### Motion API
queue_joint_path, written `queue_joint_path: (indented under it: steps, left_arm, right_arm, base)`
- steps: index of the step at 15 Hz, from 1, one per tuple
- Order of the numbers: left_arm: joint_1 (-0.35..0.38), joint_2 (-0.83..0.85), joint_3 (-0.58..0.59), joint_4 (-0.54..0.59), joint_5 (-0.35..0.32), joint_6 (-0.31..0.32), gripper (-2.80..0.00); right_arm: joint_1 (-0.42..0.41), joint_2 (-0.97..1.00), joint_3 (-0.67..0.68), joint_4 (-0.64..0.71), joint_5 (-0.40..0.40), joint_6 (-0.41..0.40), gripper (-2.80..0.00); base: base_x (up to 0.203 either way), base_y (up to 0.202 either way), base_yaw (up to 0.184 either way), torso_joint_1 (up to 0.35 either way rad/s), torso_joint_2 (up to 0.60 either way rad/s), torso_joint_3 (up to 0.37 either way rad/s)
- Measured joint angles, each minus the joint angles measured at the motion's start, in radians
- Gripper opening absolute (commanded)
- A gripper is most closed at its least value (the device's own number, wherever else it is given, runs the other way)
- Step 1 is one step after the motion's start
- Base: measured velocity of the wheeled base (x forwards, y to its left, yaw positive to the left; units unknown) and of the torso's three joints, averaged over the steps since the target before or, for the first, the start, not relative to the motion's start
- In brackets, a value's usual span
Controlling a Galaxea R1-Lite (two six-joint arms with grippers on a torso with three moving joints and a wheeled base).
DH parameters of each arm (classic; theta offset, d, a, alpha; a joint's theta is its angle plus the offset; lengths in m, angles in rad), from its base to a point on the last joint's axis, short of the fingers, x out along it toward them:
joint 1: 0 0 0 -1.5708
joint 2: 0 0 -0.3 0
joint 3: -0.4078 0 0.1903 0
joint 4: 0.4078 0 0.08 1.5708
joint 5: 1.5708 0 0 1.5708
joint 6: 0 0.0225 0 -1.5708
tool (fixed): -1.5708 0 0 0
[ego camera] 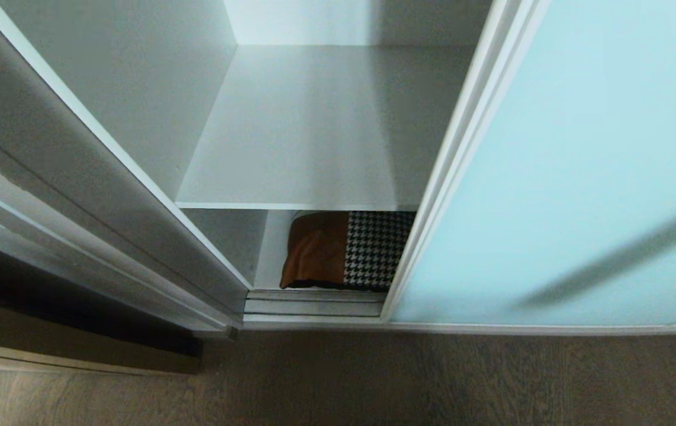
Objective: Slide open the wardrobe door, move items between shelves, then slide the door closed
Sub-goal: Close the door
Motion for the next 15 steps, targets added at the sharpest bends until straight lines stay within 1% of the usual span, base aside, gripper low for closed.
queue_joint_path:
  steps: [3,5,7,10,11,12,15]
  left_arm:
    - [0.000,0.000,0.000,0.000,0.000,0.000,-2.80]
    - [0.000,0.000,0.000,0.000,0.000,0.000,-2.80]
    - [0.000,0.000,0.000,0.000,0.000,0.000,-2.80]
    - [0.000,0.000,0.000,0.000,0.000,0.000,-2.80]
    - [0.000,0.000,0.000,0.000,0.000,0.000,-2.80]
    - [0.000,0.000,0.000,0.000,0.000,0.000,-2.80]
    - [0.000,0.000,0.000,0.000,0.000,0.000,-2.80]
  right_arm:
    - [-0.001,-0.061,0.068,0.036,0.000,0.037,-2.80]
    - [-0.001,-0.146,0.157,0.044,0.005,0.043,-2.80]
    - [-0.001,-0.253,0.267,0.061,0.028,0.043,-2.80]
    - [-0.001,-0.392,0.419,0.136,0.046,0.049,-2.80]
    - [-0.001,-0.431,0.467,0.145,0.030,0.062,-2.80]
    - [-0.001,-0.473,0.518,0.147,-0.012,0.079,-2.80]
    - [-0.014,-0.584,0.647,0.154,-0.201,0.123,-2.80]
  base:
    - [0.000,0.000,0.000,0.000,0.00,0.000]
    - [0.000,0.000,0.000,0.000,0.00,0.000]
    - [0.000,0.000,0.000,0.000,0.00,0.000]
    - [0.000,0.000,0.000,0.000,0.00,0.000]
    - [0.000,0.000,0.000,0.000,0.00,0.000]
    - [0.000,0.000,0.000,0.000,0.00,0.000]
    - [0.000,0.000,0.000,0.000,0.00,0.000]
